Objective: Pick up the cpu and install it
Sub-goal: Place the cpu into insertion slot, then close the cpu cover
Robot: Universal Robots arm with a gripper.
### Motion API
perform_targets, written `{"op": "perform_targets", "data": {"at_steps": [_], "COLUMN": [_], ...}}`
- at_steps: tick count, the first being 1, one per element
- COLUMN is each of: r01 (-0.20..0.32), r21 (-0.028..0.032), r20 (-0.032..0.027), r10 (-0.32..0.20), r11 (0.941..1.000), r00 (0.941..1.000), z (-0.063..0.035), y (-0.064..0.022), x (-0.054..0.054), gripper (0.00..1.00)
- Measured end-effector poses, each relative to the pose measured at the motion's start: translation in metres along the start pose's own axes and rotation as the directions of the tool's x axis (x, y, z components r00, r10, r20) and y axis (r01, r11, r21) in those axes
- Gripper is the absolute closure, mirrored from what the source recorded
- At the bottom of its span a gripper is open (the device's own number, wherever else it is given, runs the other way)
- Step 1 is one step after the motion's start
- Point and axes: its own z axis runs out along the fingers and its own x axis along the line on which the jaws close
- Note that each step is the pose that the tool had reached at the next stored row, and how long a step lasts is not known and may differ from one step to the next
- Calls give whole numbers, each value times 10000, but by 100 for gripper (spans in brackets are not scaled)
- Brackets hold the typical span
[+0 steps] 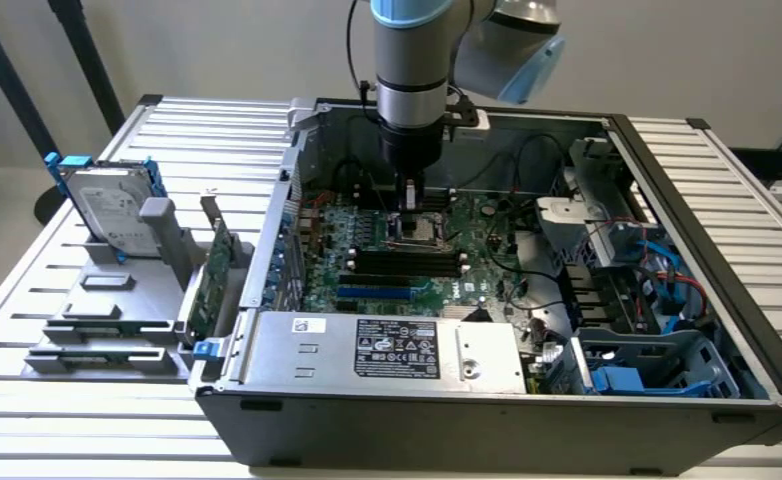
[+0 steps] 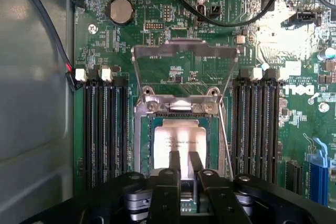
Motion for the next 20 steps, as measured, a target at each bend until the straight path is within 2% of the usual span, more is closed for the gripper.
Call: {"op": "perform_targets", "data": {"at_steps": [1, 10, 20], "r01": [4, 36, 90], "r21": [0, 2, 10], "r20": [-1, -3, -6], "r10": [-4, -36, -90], "r11": [10000, 10000, 10000], "r00": [10000, 10000, 10000], "z": [-3, -26, -31], "y": [-27, -276, -301], "x": [-1, -11, -11], "gripper": [89, 89, 89]}}
